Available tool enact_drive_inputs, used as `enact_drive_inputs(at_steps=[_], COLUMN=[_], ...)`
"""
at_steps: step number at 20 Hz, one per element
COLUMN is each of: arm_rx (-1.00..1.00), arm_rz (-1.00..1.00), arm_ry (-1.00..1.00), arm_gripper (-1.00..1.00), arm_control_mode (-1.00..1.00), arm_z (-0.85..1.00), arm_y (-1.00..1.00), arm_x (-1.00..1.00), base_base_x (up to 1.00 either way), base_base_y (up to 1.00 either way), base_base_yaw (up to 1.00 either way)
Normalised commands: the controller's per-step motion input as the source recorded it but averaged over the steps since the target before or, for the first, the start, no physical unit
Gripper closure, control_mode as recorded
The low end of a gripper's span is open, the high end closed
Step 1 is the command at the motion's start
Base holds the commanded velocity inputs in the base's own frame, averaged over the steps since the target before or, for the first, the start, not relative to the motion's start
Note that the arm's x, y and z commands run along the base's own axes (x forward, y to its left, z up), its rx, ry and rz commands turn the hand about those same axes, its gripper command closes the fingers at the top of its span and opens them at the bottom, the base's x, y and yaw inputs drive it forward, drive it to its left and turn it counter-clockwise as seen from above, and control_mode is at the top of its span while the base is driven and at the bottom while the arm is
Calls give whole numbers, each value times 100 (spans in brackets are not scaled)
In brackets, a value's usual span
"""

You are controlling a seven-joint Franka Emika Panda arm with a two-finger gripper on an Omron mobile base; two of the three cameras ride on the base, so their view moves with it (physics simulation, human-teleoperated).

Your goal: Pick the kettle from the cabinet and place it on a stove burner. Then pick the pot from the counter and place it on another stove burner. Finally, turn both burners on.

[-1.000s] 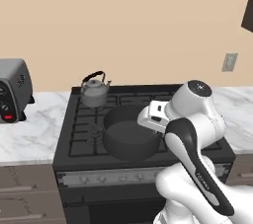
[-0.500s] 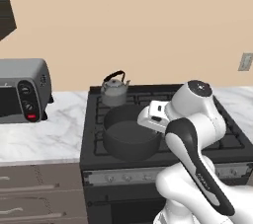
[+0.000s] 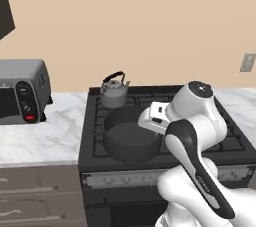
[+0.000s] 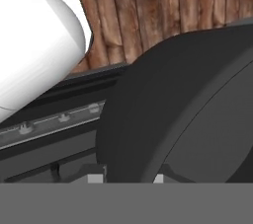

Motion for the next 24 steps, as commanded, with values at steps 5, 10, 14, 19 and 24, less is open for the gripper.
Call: enact_drive_inputs(at_steps=[5, 10, 14, 19, 24], arm_rx=[0, 0, 0, 0, 0], arm_rz=[0, 0, 0, 0, 0], arm_ry=[0, 0, 0, 0, 0], arm_gripper=[100, 100, 100, 100, 100], arm_control_mode=[100, 100, 100, 100, 100], arm_z=[0, 0, 0, 0, 0], arm_y=[0, 0, 0, 0, 0], arm_x=[0, 0, 0, 0, 0], base_base_x=[0, 0, 24, 13, 5], base_base_y=[-64, -39, 27, 47, 4], base_base_yaw=[0, 0, 0, 0, 0])
